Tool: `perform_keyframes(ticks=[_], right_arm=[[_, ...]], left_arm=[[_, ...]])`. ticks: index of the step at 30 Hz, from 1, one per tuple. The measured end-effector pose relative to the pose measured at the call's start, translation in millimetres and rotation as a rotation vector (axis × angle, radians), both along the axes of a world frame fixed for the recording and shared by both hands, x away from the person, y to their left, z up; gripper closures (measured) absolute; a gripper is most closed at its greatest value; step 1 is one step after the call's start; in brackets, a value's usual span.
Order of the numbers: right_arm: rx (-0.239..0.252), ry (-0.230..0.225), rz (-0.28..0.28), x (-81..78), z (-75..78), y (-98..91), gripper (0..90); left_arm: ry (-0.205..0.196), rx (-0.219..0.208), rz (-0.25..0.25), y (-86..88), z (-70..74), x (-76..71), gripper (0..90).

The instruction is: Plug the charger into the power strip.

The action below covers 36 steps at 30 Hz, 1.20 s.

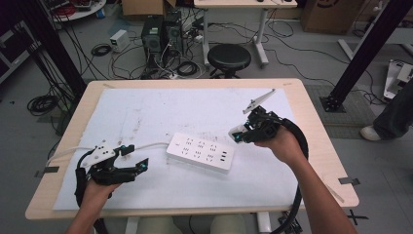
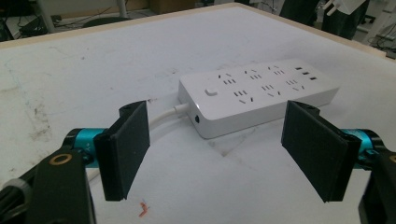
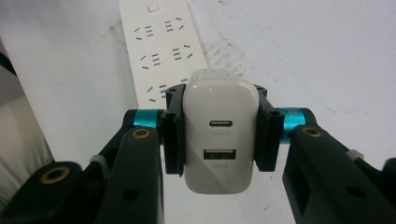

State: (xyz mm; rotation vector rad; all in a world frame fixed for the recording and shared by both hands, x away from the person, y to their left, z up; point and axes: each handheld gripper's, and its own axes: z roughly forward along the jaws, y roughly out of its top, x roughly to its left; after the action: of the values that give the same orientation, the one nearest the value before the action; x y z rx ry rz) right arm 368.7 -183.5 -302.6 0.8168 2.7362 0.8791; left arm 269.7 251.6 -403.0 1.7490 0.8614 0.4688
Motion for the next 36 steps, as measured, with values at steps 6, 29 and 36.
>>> perform_keyframes(ticks=[6,29,36], right_arm=[[-0.042,0.007,0.030,8.2,0.8,14.1,63.3],[-0.242,0.114,0.177,30.9,-39.5,73.8,63.3],[-0.264,0.122,0.186,36.0,-47.2,78.8,63.3]], left_arm=[[-0.002,-0.003,0.004,2.0,-2.3,-0.8,23.7],[-0.006,-0.007,-0.001,4.5,-6.3,1.2,23.6],[-0.004,-0.004,-0.004,4.1,-8.0,1.9,23.7]])
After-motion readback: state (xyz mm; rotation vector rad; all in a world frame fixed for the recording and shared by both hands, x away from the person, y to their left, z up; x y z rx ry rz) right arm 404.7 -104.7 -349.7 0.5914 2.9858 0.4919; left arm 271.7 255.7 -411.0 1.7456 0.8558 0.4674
